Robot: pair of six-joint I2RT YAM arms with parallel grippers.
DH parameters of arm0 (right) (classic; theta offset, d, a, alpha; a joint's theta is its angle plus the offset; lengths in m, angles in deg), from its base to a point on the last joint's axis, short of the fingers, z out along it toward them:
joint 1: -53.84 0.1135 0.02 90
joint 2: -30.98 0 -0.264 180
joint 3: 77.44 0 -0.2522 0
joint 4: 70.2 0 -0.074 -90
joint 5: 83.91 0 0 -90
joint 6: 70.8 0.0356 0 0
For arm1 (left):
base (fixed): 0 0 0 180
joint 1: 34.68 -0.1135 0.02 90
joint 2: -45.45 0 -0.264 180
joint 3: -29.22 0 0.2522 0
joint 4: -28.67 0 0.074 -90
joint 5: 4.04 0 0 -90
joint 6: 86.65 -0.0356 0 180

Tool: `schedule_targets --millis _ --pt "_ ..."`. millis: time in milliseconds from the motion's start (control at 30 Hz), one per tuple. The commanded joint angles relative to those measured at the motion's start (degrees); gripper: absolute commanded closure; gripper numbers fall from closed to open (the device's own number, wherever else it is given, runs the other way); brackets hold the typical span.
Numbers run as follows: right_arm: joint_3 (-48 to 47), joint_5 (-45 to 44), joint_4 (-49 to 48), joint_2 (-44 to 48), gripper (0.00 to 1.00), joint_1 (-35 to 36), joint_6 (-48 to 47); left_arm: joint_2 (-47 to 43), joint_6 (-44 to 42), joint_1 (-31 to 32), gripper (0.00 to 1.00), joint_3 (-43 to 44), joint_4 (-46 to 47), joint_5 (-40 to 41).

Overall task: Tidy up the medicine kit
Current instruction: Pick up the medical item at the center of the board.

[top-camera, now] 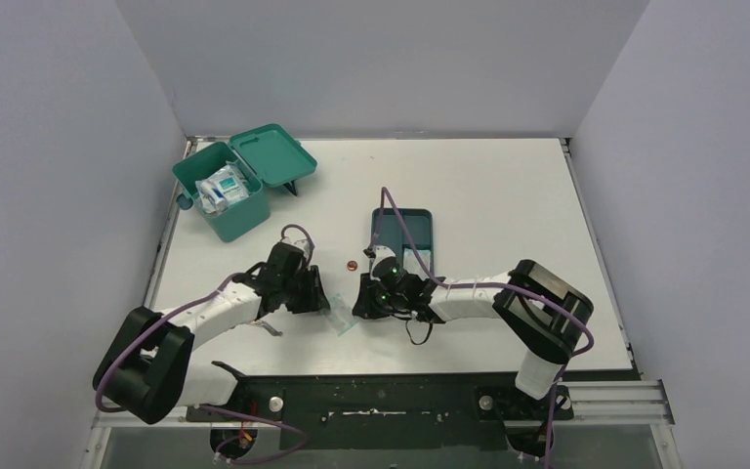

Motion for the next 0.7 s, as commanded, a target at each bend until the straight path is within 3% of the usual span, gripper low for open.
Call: schedule_targets --millis 0,133,433,667 --pt "1.1 -1.4 -0.2 0.5 0.89 0.8 -0.1 1.0 1.6 0.4 0.72 -1.3 2.9 -1.6" --pt "1.2 -1.3 -0.4 0.1 0.89 1.0 0.0 0.8 1.1 0.4 0.75 -1.3 3.0 -1.2" --pt "2.7 -2.6 0.0 2.9 0.88 1.1 -0.4 3.4 -3.7 0.4 1.0 1.7 1.4 -2.6" --pt "2.6 -5.5 3.0 7.6 0.82 0.7 -2.5 3.1 -7.3 0.8 1.0 4.8 1.5 -5.3"
